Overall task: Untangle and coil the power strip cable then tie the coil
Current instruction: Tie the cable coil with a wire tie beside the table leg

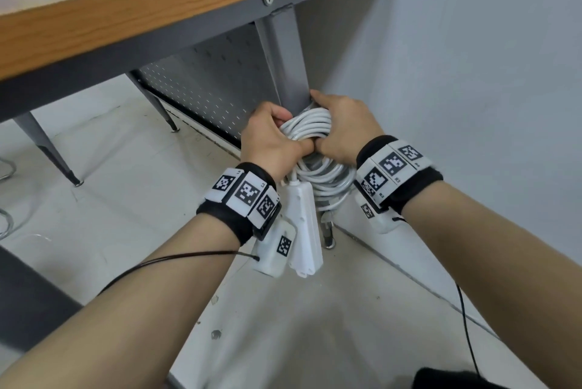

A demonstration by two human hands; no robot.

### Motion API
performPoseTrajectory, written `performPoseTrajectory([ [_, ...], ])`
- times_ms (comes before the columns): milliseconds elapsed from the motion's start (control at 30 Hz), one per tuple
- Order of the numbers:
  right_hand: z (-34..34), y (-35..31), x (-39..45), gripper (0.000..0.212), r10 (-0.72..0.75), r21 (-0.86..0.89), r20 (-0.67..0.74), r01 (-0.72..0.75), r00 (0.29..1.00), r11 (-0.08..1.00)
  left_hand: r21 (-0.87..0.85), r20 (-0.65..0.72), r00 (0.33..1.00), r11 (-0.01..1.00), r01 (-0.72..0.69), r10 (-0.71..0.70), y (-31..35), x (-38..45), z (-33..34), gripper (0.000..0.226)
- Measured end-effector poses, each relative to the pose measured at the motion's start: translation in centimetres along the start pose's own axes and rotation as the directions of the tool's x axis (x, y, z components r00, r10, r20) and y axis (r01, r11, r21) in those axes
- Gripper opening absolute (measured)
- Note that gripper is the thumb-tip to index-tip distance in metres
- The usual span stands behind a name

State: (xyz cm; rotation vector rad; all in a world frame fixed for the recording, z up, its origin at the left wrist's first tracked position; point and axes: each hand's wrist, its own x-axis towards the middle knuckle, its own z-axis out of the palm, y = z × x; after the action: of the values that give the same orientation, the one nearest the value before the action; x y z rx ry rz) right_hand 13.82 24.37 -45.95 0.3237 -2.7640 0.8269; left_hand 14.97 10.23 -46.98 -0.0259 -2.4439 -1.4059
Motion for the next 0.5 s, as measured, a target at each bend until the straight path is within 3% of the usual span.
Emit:
performPoseTrajectory([
  [400, 0.7, 0.0, -0.2, 0.078, 0.122, 0.147, -0.006, -0.120, 0.993, 0.982, -0.129, 0.184, 0.982, 0.991, -0.027, 0.051, -0.7, -0.7, -1.5, 0.043],
  [500, 0.5, 0.2, -0.4, 0.077, 0.139, 0.176, 0.002, -0.137, 0.990, 0.975, -0.136, 0.038, 0.996, 0.988, -0.072, 0.077, -0.5, -1.4, -1.4, 0.028],
])
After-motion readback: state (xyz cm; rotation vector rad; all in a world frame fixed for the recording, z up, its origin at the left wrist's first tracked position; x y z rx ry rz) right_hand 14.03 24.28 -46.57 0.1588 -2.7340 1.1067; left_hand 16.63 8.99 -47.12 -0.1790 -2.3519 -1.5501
